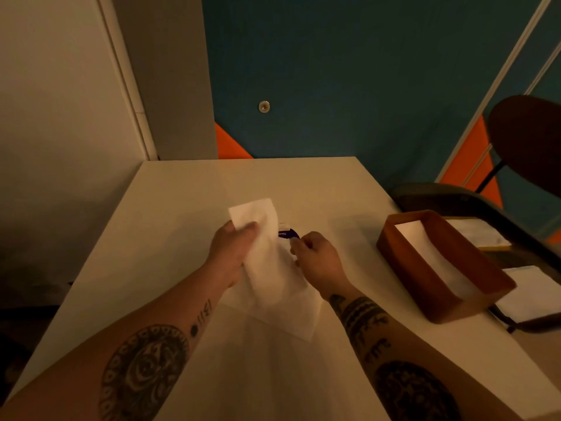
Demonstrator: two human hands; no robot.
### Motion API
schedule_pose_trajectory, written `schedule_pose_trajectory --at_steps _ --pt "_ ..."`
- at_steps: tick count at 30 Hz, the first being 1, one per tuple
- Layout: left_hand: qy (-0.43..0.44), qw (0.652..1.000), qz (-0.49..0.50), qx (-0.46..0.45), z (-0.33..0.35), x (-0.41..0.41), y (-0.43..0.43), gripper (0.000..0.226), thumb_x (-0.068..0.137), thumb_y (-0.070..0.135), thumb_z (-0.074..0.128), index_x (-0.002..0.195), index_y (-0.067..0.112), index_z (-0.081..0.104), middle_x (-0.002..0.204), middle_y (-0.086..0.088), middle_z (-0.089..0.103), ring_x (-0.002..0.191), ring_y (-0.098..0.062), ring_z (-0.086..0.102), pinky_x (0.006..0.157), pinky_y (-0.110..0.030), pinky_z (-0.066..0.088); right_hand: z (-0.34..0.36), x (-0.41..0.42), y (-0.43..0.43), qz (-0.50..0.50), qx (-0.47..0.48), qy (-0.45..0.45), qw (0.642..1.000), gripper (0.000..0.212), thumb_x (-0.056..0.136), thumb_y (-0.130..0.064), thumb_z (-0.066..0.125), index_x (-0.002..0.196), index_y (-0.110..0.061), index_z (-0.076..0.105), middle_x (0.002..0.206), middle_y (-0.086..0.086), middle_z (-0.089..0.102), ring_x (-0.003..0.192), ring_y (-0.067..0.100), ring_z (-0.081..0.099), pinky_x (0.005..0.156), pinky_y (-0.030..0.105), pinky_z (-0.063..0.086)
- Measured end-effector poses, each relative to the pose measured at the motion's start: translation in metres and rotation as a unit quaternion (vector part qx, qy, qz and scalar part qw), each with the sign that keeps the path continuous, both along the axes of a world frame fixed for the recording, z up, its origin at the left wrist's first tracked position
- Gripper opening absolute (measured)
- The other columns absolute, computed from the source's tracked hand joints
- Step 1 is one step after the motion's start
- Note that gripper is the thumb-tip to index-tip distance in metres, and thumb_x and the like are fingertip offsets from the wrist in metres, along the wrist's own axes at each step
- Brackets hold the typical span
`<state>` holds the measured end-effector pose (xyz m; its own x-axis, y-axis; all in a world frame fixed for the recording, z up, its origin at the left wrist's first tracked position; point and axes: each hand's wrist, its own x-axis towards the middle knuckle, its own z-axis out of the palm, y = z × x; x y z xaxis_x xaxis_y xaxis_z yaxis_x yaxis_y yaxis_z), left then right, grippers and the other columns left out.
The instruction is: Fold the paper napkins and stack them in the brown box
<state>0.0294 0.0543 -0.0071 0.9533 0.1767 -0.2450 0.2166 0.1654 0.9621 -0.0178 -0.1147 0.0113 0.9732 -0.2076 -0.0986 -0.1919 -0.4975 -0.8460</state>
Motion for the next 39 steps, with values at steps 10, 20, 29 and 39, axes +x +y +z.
schedule_pose_trajectory --at_steps 10,20,29,39 --pt "-0.005 0.994 0.082 0.074 0.003 -0.01 0.101 0.015 0.084 0.024 0.077 0.099 0.023 0.076 0.096 -0.002 0.076 0.092 -0.028 0.072 0.085 -0.043 0.057 -0.031 0.01 0.034 0.153 -0.344 0.053 0.925 0.041 0.095 -0.051 0.053 0.122 -0.021 0.06 0.124 0.004 0.056 0.117 0.027 0.049 0.103 0.047 0.041" --pt "0.031 0.996 0.046 -0.068 -0.003 -0.015 0.117 0.019 0.089 0.016 0.069 0.108 0.014 0.073 0.106 -0.018 0.075 0.095 -0.038 0.071 0.088 -0.053 0.056 -0.023 0.015 0.032 0.163 -0.318 0.082 0.931 0.029 0.097 -0.045 0.05 0.112 -0.024 0.063 0.11 -0.001 0.063 0.106 0.022 0.058 0.103 0.045 0.043" --pt "0.037 0.997 0.007 -0.073 -0.01 -0.014 0.105 0.025 0.099 0.005 0.056 0.122 0.008 0.066 0.117 -0.023 0.071 0.1 -0.037 0.07 0.096 -0.055 0.053 0.001 0.018 0.008 -0.003 0.089 0.002 0.996 0.011 0.099 -0.027 0.06 0.11 -0.024 0.06 0.103 -0.001 0.066 0.082 0.014 0.063 0.061 0.026 0.05" --pt "0.105 0.97 -0.069 -0.208 0.006 -0.018 0.071 0.033 0.106 0.026 0.041 0.116 0.011 0.068 0.09 -0.011 0.078 0.076 -0.026 0.075 0.077 -0.041 0.052 0.024 0.018 0.023 -0.043 0.358 -0.054 0.931 0.017 0.103 -0.028 0.055 0.105 -0.017 0.067 0.106 0.009 0.07 0.097 0.027 0.064 0.09 0.045 0.057"
